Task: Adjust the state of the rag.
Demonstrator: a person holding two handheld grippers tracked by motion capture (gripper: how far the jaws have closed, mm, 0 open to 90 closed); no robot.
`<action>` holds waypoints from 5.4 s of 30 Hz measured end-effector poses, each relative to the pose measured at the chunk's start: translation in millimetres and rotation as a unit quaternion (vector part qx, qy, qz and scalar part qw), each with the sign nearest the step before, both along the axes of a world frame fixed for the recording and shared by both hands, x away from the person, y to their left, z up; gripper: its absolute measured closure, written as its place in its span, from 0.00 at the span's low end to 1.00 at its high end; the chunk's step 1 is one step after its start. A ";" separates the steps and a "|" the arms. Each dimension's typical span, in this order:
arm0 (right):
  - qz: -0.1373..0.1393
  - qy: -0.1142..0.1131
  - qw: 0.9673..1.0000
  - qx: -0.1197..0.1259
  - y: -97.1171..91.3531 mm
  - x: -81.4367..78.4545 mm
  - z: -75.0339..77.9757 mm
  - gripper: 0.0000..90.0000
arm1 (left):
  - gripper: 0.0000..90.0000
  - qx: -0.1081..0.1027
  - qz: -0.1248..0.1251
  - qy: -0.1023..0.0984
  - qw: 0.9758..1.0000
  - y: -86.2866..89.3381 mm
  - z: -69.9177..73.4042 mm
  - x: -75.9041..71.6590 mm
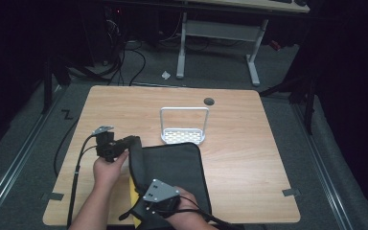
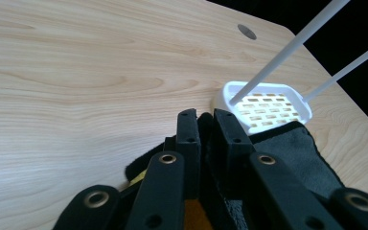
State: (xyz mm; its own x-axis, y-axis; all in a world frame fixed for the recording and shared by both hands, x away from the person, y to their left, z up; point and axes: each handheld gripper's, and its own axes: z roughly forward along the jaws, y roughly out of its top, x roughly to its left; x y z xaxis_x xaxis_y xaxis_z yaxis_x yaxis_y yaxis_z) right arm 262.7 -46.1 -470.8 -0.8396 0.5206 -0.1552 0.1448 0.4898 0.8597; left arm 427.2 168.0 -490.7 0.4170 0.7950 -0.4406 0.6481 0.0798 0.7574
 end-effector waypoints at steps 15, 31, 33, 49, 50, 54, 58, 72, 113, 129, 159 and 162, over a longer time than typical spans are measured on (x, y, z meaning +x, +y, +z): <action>-0.064 0.015 0.998 0.003 -82.8 -2.7 -15.4 0.90 | 0.90 0.021 -0.028 -0.007 0.999 -79.6 -1.2 3.2; -0.100 0.031 0.995 -0.007 -135.8 -11.4 -24.0 0.90 | 0.89 0.027 -0.034 0.005 0.999 -126.0 -5.5 9.4; -0.103 0.040 0.994 -0.007 -139.9 -12.2 -27.0 0.90 | 0.89 0.027 -0.039 0.009 0.999 -130.7 -8.0 10.2; -0.139 0.045 0.989 -0.003 -165.1 -16.4 -27.8 0.73 | 0.65 0.015 -0.080 -0.005 0.997 -174.0 -3.4 12.2; -0.144 0.042 0.989 0.002 -166.9 -15.7 -26.4 0.72 | 0.62 0.015 -0.084 -0.008 0.996 -174.7 -3.4 11.4; -0.155 0.037 0.987 0.005 -172.0 -13.2 -25.6 0.72 | 0.56 0.020 -0.091 -0.015 0.996 -175.7 -3.1 9.1; -0.158 0.042 0.987 0.005 -173.5 -10.2 -27.7 0.72 | 0.56 0.031 -0.097 -0.019 0.995 -171.3 -2.4 5.5; -0.164 0.057 0.985 -0.007 -168.6 -3.0 -37.7 0.77 | 0.68 0.076 -0.108 -0.036 0.991 -112.0 -10.8 -35.8; -0.150 0.102 0.982 -0.052 -143.3 52.2 -61.9 0.92 | 0.63 0.112 -0.112 -0.018 0.987 -69.3 -26.5 -69.7; -0.142 0.099 0.984 -0.050 -147.9 48.8 -62.5 0.90 | 0.76 0.090 -0.083 0.033 0.992 -81.6 -43.0 -15.5; -0.236 0.151 0.960 -0.027 -147.1 122.7 -56.5 0.37 | 0.85 0.082 -0.089 0.008 0.993 -81.0 -49.4 -23.8; -0.235 0.153 0.959 -0.028 -146.1 122.6 -58.4 0.37 | 0.85 0.082 -0.089 0.008 0.993 -81.0 -49.3 -23.9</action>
State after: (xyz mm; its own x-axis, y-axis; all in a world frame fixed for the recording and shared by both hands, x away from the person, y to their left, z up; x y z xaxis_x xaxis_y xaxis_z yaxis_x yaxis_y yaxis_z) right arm 385.3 -192.2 -529.1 -0.5247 0.8510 0.0220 0.6026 0.3530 0.7157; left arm 403.3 87.0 -540.0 0.5513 0.7712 -0.3184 0.6524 -0.1606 0.7407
